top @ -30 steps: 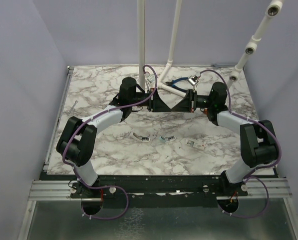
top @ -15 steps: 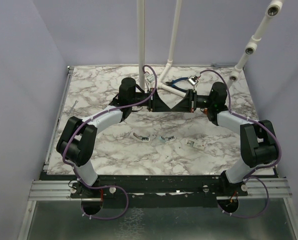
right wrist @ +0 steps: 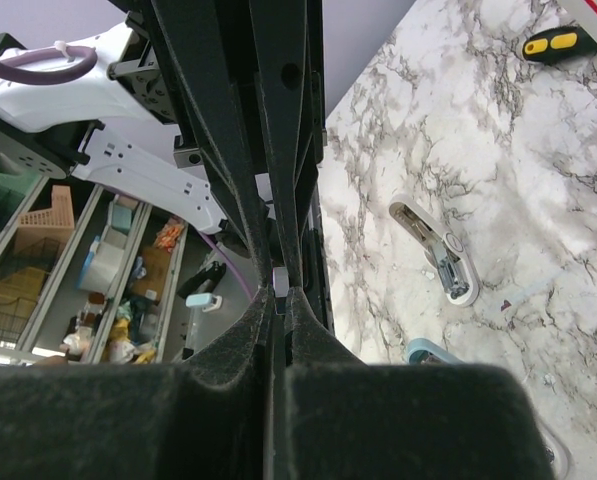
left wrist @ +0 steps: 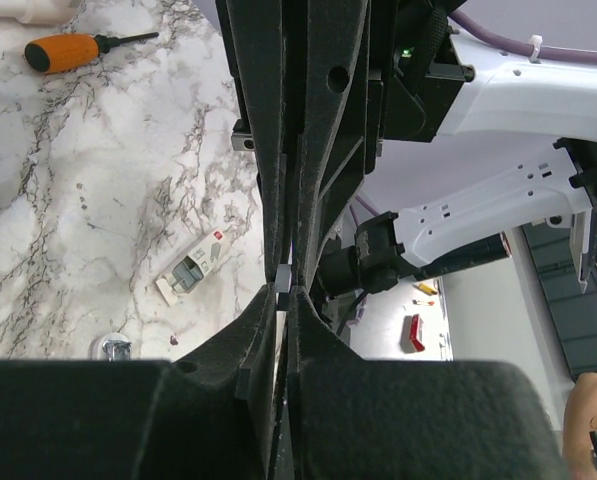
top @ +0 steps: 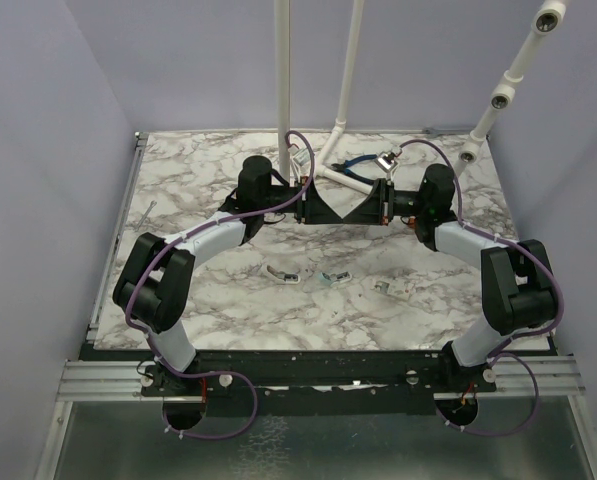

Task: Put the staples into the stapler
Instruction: Adjust the staple.

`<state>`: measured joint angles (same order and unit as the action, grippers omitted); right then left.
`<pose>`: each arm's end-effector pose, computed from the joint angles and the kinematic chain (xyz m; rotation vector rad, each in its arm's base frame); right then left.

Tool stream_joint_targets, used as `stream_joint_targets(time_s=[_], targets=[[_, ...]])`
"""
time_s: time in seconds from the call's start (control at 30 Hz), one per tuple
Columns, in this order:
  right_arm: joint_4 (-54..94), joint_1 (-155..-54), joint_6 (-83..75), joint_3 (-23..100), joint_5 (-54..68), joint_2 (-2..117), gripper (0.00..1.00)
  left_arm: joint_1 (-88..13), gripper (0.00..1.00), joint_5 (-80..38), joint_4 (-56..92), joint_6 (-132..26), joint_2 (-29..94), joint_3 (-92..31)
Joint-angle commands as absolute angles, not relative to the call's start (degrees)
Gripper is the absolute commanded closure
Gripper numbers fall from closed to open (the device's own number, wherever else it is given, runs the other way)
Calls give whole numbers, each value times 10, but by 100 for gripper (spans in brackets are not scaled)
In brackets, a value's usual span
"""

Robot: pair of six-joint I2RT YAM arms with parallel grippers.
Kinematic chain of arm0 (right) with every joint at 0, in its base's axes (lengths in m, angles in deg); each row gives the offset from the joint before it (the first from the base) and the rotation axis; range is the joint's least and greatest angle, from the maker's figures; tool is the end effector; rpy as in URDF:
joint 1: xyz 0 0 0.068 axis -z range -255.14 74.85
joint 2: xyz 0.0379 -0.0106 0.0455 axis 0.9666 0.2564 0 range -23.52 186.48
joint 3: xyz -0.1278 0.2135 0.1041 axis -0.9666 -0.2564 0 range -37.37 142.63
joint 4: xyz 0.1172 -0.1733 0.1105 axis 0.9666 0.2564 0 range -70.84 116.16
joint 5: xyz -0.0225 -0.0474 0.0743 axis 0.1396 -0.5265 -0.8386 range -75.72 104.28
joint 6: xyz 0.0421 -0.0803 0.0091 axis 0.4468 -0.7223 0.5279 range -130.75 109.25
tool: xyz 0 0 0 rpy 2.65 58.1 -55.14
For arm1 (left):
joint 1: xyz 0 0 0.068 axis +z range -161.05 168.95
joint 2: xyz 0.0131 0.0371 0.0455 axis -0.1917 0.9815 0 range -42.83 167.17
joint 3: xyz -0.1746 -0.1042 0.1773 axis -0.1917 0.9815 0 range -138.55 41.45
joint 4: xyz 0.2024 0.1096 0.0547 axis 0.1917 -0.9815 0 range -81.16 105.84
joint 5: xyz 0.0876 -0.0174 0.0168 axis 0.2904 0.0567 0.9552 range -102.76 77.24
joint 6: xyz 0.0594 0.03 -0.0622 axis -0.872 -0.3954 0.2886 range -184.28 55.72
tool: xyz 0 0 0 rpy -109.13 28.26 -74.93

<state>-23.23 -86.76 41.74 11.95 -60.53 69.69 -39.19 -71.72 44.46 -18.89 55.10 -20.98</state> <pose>0.3063 0.1434 0.2633 -0.5435 1.8656 1.8155 0.3054 -0.2426 0.2801 0.6153 1.8943 -1.7511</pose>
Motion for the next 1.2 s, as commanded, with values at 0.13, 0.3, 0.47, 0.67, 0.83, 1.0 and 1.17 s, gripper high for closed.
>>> stream_joint_targets(time_s=[0.13, 0.3, 0.47, 0.67, 0.83, 1.0, 1.17], targets=[[-236, -865, 411, 114, -621, 706, 91, -388, 95, -721, 464, -182, 538, -204], [-224, -865, 400, 120, -626, 705, 81, -388, 97, -717, 464, -182, 537, -201], [-167, -865, 361, 137, -631, 702, 67, -388, 97, -711, 465, -181, 534, -196], [82, -865, 166, 188, -607, 674, 60, -388, 99, -709, 446, -203, 522, -193], [312, -865, -62, 237, -558, 658, 60, -391, 100, -691, 299, -332, 508, -224], [415, -865, -199, 241, -514, 646, 60, -401, 100, -667, 164, -431, 484, -238], [489, -867, -331, 237, -461, 642, 59, -404, 100, -638, 70, -488, 446, -230]])
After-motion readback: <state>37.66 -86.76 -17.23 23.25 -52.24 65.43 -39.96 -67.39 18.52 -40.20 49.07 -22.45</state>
